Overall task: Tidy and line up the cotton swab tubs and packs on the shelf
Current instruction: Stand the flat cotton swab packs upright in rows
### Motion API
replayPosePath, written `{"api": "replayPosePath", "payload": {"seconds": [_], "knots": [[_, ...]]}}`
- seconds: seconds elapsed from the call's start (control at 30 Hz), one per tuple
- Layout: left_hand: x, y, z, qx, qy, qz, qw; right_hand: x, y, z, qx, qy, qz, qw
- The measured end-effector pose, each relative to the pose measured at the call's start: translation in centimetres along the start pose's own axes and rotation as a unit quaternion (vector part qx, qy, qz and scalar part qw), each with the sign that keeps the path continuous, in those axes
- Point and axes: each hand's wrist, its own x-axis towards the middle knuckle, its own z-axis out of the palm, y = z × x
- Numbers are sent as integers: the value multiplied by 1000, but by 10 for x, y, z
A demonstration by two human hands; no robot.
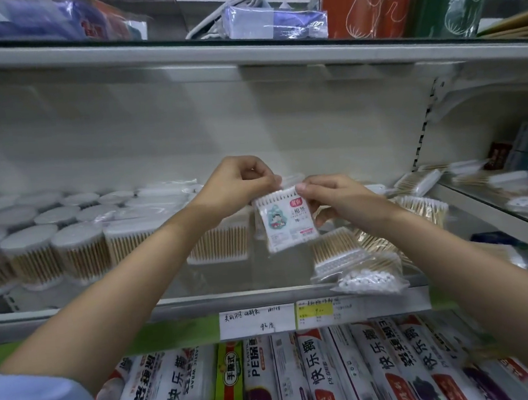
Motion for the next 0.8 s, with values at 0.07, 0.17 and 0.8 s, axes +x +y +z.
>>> {"api": "replayPosePath", "payload": {"seconds": [0.07,0.17,0.8], "knots": [[0,2,-1,-28,1,-12,1000,1,-1,1,7,5,-1,1000],[-1,2,-2,-36,-1,-19,999,2,-1,4,4,8,-1,1000],[5,2,3,1,25,-20,999,4,-9,7,5,152,-40,987]]}}
